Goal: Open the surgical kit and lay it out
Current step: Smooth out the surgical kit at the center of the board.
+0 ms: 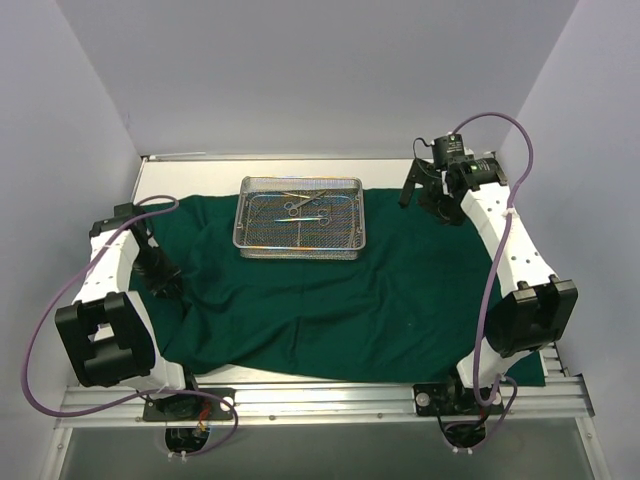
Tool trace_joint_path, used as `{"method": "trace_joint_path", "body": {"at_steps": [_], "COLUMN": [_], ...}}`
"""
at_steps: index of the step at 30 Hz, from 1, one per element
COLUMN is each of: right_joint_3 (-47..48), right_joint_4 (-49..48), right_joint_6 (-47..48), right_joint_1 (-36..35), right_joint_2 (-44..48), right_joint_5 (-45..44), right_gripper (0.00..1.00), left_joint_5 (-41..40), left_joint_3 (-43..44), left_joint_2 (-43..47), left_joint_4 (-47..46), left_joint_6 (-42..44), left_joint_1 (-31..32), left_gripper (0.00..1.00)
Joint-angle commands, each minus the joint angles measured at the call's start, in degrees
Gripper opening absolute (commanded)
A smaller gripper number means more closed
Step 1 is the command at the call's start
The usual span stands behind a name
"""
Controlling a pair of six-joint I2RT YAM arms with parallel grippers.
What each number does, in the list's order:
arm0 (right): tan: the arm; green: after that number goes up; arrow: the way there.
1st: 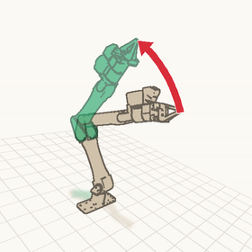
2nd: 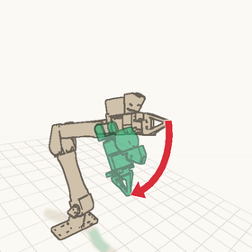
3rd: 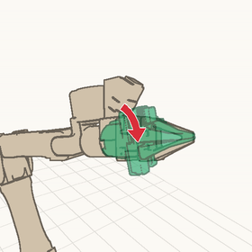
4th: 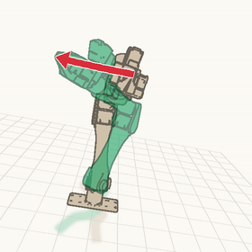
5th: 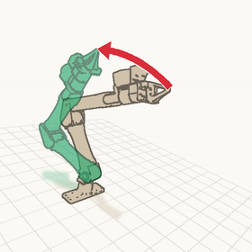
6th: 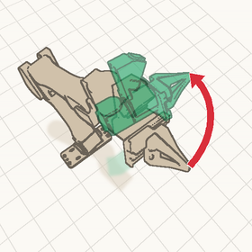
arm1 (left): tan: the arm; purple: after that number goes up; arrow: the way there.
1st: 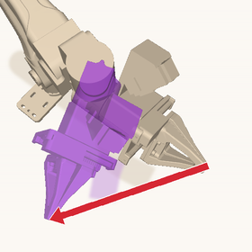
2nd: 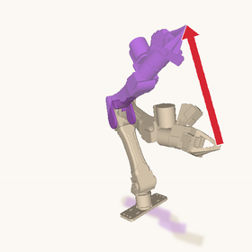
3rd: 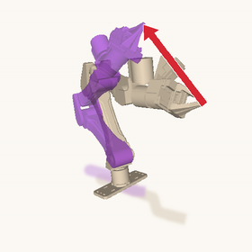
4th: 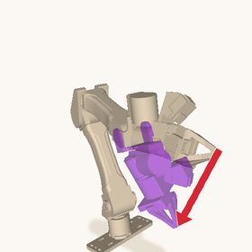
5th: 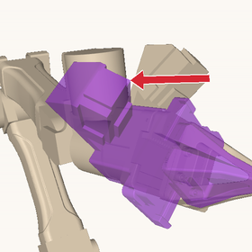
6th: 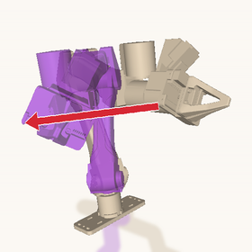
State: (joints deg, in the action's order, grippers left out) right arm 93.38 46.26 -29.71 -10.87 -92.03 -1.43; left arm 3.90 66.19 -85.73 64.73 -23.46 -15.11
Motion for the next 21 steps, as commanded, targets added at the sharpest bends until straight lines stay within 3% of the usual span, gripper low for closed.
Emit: {"method": "trace_joint_path", "body": {"at_steps": [1,10,21], "right_joint_3": [-1.01,-0.66,-1.10], "right_joint_4": [-1.61,-2.32,-2.49], "right_joint_6": [0.97,1.68,2.03], "right_joint_1": [0.15,-0.38,-0.99], "right_joint_2": [1.50,-0.25,-1.05], "right_joint_5": [1.60,4.07,4.51], "right_gripper": [1.00,1.00,1.00], "left_joint_5": [-0.21,-3.46,-8.30], "left_joint_3": [-0.19,1.04,4.20], "left_joint_2": [2.06,0.22,4.96], "left_joint_4": [-1.45,-1.18,0.22], "left_joint_6": [-0.27,-0.79,-1.76], "left_joint_1": [-0.27,-0.18,-0.18], "left_gripper": [0.35,0.34,0.32]}}
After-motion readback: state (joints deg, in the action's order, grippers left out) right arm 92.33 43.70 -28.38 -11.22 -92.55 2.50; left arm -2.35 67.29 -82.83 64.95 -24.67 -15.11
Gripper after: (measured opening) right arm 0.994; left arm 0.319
